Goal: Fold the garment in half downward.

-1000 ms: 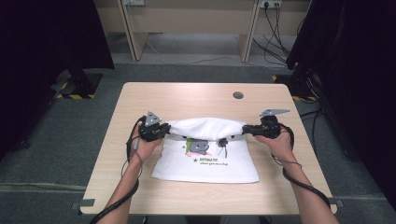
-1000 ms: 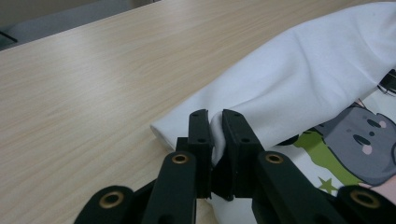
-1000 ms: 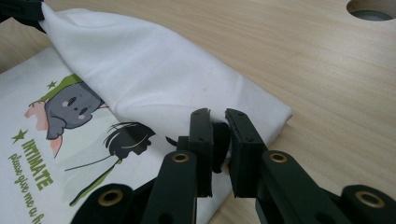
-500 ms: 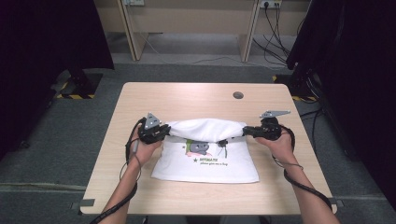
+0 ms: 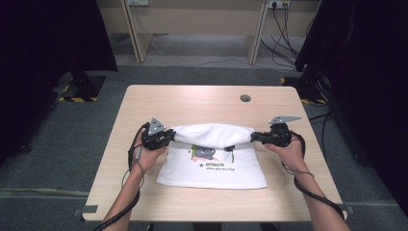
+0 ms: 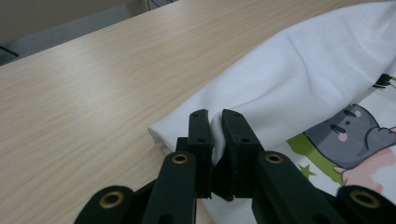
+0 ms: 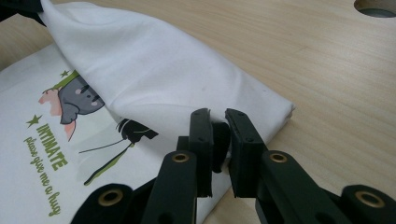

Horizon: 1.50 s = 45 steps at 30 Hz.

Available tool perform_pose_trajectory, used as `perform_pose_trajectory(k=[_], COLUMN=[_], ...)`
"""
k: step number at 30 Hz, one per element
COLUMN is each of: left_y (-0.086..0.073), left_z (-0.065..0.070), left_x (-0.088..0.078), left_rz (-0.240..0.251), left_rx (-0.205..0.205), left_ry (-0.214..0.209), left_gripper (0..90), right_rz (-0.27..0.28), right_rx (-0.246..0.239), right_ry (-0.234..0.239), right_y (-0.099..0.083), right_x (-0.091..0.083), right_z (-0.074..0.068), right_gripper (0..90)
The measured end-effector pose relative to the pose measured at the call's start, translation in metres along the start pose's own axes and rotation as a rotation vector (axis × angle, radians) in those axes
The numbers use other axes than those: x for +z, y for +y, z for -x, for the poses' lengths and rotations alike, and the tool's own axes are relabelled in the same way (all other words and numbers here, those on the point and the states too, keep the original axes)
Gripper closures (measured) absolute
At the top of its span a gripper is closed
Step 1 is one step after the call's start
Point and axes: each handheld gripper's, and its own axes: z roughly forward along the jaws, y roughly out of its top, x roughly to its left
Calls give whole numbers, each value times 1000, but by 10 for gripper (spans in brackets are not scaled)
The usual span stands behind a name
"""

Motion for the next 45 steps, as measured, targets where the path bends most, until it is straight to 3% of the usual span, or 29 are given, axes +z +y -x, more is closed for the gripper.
perform_pose_trajectory(k=[21, 45], left_y=[-8, -11], left_z=[6, 12], left_x=[-7, -18], left_rz=[-17, -30], left_rx=[37, 80], left_ry=[-8, -7], left_gripper=[820, 821], right_rz=[9, 4], right_rx=[-5, -50], right_ry=[9, 26], right_y=[-5, -12], right_x=[-8, -15], right_z=[-3, -13], right_gripper=[817, 816])
